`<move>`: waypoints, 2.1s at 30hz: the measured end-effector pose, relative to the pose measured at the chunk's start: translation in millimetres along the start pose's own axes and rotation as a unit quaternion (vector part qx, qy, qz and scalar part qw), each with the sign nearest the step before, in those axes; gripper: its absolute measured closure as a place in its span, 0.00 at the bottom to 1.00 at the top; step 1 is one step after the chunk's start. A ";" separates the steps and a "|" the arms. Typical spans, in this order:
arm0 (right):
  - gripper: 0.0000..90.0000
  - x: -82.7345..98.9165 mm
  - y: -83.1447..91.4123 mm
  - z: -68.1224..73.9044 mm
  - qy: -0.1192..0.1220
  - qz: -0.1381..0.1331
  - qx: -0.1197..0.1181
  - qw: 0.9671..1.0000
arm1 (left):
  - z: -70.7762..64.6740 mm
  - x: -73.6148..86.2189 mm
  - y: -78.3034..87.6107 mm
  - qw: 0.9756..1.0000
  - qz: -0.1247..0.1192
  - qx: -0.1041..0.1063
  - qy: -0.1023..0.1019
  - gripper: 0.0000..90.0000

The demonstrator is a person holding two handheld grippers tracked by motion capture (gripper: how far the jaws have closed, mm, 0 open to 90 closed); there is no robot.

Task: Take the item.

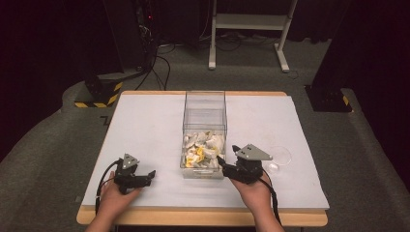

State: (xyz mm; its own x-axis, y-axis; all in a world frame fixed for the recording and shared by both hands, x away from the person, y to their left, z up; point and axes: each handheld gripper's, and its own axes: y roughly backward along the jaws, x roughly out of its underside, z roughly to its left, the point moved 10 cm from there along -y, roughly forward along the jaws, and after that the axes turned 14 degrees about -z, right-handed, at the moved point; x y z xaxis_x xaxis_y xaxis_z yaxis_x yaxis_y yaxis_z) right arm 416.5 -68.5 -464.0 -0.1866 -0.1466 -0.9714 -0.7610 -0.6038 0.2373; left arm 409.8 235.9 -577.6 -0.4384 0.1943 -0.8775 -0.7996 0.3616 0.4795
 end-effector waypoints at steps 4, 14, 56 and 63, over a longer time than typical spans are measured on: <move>0.38 -1.3 -2.6 2.2 -0.002 0.000 -0.005 1.000 | -0.1 0.0 0.0 1.000 0.000 0.000 0.000 0.15; 0.38 -3.5 -16.8 9.2 0.009 0.006 -0.011 1.000 | -0.1 0.0 0.0 1.000 0.000 0.000 0.000 0.15; 0.58 18.6 -57.1 14.0 0.009 0.109 -0.034 0.993 | -0.2 0.0 0.0 1.000 -0.001 0.000 0.000 0.15; 0.67 20.4 -54.6 13.6 0.006 0.129 -0.043 0.991 | -0.2 0.0 0.0 1.000 -0.001 0.000 0.001 0.15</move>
State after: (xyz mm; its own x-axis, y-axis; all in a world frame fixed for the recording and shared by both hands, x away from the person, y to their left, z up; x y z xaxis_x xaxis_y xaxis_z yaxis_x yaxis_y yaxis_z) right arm 445.8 -27.8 -496.8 -0.3608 -0.3134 -0.8784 -0.6324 -0.6100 0.4775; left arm 409.7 235.8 -577.6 -0.4375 0.1924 -0.8784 -0.8003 0.3621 0.4779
